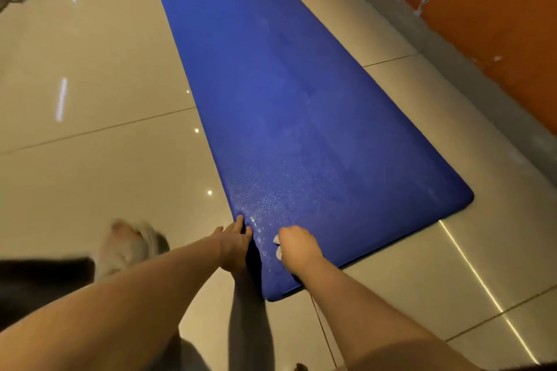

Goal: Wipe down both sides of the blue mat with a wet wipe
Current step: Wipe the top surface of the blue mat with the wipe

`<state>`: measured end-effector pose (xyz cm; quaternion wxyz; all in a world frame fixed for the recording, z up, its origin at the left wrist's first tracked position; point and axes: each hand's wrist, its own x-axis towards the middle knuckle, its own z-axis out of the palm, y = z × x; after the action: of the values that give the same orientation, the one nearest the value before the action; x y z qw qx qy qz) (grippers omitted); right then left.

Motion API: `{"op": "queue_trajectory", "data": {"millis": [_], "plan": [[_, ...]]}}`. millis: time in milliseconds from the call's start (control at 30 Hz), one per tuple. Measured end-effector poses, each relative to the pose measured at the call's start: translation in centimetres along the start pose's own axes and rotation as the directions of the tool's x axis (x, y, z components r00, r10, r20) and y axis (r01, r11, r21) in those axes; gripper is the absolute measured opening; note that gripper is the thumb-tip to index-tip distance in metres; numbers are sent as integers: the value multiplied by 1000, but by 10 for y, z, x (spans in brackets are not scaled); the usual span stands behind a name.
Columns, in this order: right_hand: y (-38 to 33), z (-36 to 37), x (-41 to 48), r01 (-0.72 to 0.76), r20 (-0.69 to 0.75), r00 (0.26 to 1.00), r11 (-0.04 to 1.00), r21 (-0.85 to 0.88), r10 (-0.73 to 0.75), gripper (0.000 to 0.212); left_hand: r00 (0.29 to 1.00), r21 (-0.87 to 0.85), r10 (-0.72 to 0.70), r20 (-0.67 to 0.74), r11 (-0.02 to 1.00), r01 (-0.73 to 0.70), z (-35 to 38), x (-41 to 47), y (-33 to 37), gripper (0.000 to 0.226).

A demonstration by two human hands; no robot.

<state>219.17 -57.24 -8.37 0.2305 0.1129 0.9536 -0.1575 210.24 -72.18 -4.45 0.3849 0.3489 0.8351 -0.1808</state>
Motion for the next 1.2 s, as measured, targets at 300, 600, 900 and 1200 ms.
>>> {"op": "queue_trajectory", "data": {"millis": [300, 600, 900, 1200], "plan": [[-18, -32, -5, -198, 105, 977, 976, 93, 188, 29, 995, -144, 96, -3, 985, -96, 7, 5, -14, 125], [2, -32, -2, -311, -13, 945, 907, 283, 328, 15, 943, -164, -62, -327, 987, 8, 17, 6, 19, 79], [116, -58, 19, -387, -268, 771, 760, 523, 577, 14, 881, -217, -114, -460, 976, 14, 35, 2, 28, 94], [32, -8, 2, -267, -284, 903, 939, 215, 322, 19, 927, -129, -176, -331, 982, 140, 13, 2, 42, 68]]}}
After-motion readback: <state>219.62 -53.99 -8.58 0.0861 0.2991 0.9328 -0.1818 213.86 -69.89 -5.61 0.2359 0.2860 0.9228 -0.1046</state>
